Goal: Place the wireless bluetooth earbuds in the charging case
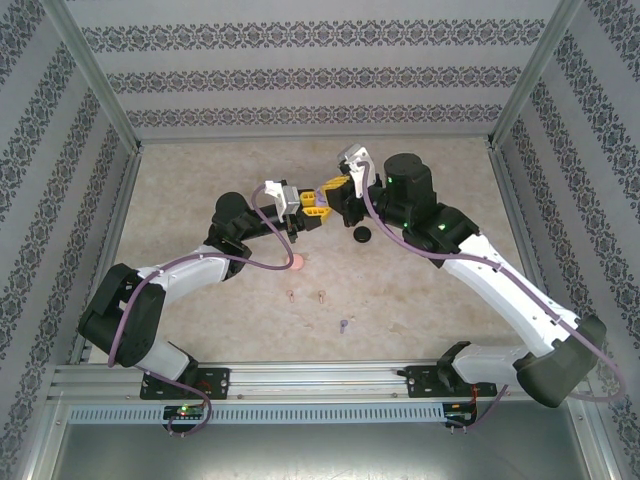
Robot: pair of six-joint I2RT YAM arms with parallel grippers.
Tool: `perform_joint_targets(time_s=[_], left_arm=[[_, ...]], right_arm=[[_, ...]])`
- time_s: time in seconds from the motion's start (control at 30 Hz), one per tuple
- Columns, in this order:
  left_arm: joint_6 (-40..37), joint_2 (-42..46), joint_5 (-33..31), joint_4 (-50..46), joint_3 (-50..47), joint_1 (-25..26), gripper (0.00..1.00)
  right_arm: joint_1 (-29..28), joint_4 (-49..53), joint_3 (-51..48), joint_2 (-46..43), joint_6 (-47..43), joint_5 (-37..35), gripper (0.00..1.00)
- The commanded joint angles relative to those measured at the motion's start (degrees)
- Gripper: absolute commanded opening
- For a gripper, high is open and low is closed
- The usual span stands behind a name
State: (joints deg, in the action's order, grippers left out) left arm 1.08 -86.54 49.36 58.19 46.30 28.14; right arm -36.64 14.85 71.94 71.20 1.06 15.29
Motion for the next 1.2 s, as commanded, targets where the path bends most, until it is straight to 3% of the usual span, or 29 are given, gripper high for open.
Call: perform_joint_targets(time_s=[0.0, 0.63, 0.87, 1.17], left_arm=[[0.10, 0.33, 0.95, 2.43, 2.04, 0.69, 0.00], [1.29, -0.14, 1.39, 2.18, 2.48, 0.95, 0.00], [0.86, -0.03, 2.32, 1.52, 2.25, 1.30, 0.00], [-0.12, 0.77, 2.67, -0.28, 1.95, 1.53, 0.00]], right_arm=[[-0.78, 1.14, -1.99, -1.56, -1.73, -0.09, 0.10], [-3.27, -1.28, -2.80, -1.24, -2.70, -4.72, 0.09], [0.80, -1.39, 1.41, -0.22, -0.88, -0.06, 0.08], [2.03, -1.33, 3.08, 0.47, 0.12, 2.75, 0.07]])
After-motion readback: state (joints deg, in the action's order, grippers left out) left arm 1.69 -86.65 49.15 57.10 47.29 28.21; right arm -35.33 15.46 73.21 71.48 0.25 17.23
